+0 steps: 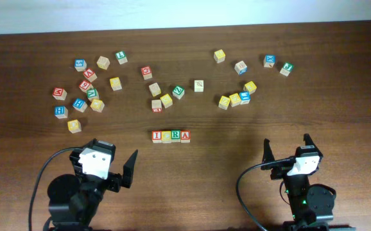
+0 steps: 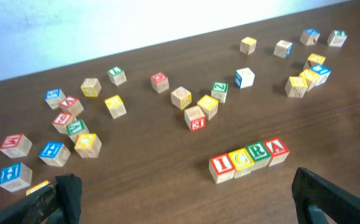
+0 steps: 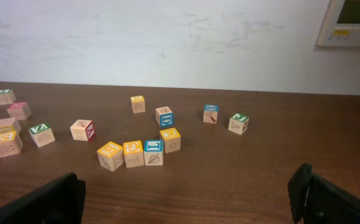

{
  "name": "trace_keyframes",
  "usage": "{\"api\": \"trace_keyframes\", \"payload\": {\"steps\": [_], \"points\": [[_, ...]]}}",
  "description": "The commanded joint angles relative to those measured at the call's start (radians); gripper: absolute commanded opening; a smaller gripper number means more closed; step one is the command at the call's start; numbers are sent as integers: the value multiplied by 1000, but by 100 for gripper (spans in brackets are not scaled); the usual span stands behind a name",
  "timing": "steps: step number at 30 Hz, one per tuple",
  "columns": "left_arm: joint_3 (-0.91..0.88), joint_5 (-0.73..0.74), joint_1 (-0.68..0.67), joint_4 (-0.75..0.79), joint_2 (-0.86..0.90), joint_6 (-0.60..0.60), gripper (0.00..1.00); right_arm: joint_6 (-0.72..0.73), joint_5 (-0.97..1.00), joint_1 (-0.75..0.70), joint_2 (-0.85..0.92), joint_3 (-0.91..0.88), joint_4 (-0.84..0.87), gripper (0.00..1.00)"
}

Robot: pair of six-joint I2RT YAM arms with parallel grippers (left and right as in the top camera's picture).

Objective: Spell out ICRA

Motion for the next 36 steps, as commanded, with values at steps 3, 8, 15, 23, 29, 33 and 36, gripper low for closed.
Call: {"api": "trace_keyframes", "payload": {"steps": [3,8,15,23,29,33,36], "points": [[-102,-2,31,58,-104,-3,99,-3,-9,1,-9,-7,-2,99],[-246,-4,36,238,-258,-42,99,-3,-9,1,-9,-7,-2,99],[-440,-76,36,479,-371,-177,99,-3,-9,1,-9,-7,-2,98],[-474,-162,36,484,-371,-200,99,-3,-9,1,-9,-7,-2,98],[-474,-180,36,409,-371,-195,99,-3,-9,1,-9,-7,-2,98],[-474,-175,36,409,-371,-195,99,-3,-9,1,-9,-7,-2,98],[-473,-143,36,412,-371,-164,99,-3,-9,1,-9,-7,-2,98]]}}
